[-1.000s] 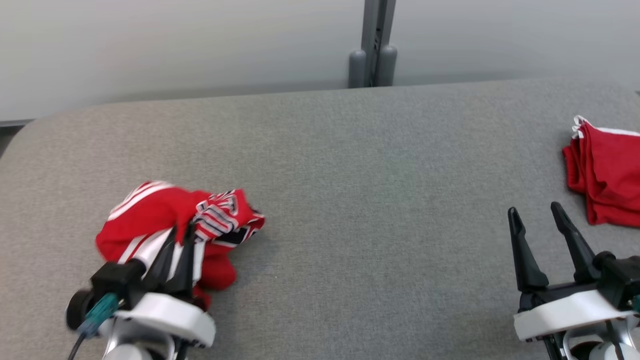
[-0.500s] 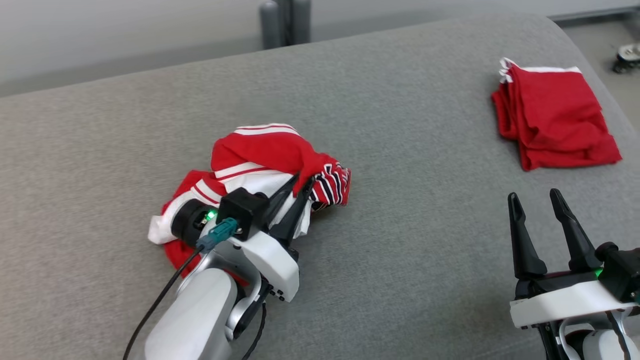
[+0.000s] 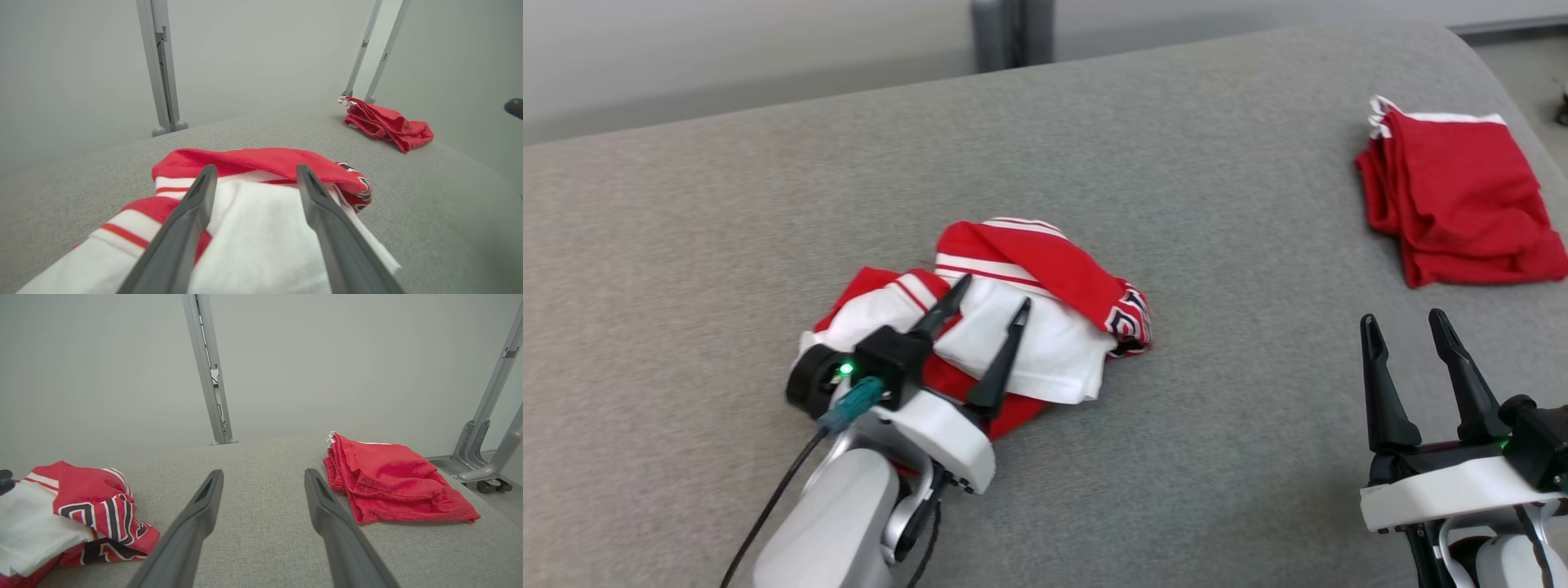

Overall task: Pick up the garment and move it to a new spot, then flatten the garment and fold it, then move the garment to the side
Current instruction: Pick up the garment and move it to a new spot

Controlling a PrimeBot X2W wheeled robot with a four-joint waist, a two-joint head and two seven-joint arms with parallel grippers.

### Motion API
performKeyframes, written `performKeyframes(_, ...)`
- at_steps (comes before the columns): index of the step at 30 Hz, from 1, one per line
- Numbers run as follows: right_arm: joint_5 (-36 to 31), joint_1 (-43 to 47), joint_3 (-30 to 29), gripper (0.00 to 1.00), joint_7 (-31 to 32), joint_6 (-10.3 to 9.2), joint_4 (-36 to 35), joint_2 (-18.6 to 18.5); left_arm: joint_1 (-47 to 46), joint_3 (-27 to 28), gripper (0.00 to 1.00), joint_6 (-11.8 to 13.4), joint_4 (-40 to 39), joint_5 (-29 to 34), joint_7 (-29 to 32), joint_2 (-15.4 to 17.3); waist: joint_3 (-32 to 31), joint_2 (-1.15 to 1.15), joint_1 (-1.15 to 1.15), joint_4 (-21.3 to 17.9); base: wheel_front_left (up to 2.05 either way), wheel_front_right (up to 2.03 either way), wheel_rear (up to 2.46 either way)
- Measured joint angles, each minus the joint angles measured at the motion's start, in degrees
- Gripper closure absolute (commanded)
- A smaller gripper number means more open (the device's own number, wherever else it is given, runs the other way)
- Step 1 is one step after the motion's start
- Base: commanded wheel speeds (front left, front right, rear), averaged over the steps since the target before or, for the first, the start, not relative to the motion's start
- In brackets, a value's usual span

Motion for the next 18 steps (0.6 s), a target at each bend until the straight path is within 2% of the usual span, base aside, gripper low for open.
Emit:
performKeyframes(3, -0.81, -0.01, -0.19, 0.0, 0.58, 0.0, -0.18, 0.0, 1.41, 2.49, 0.0, 2.21, -1.08, -0.54, -1.33, 0.99, -0.89, 0.0, 0.0, 2.19, 0.0, 0.0, 0.0)
performKeyframes(4, -0.81, -0.01, -0.19, 0.0, 0.58, 0.0, -0.18, 0.0, 1.41, 2.49, 0.0, 2.21, -1.08, -0.54, -1.33, 0.99, -0.89, 0.0, 0.0, 2.19, 0.0, 0.0, 0.0)
performKeyframes(12, -2.1, 1.03, -0.43, 0.0, 2.49, 0.0, -0.96, 0.02, 6.9, 10.77, 0.0, 7.69, -5.38, -2.65, -2.94, 5.26, -3.8, 0.0, 0.0, 7.78, 0.0, 0.0, 0.0)
performKeyframes(18, -2.26, 2.21, -0.31, 0.0, 3.55, 0.0, -1.44, 0.03, 11.53, 14.86, 0.0, 9.96, -8.92, -3.53, -3.1, 8.18, -5.95, 0.0, 0.0, 10.92, 0.0, 0.0, 0.0)
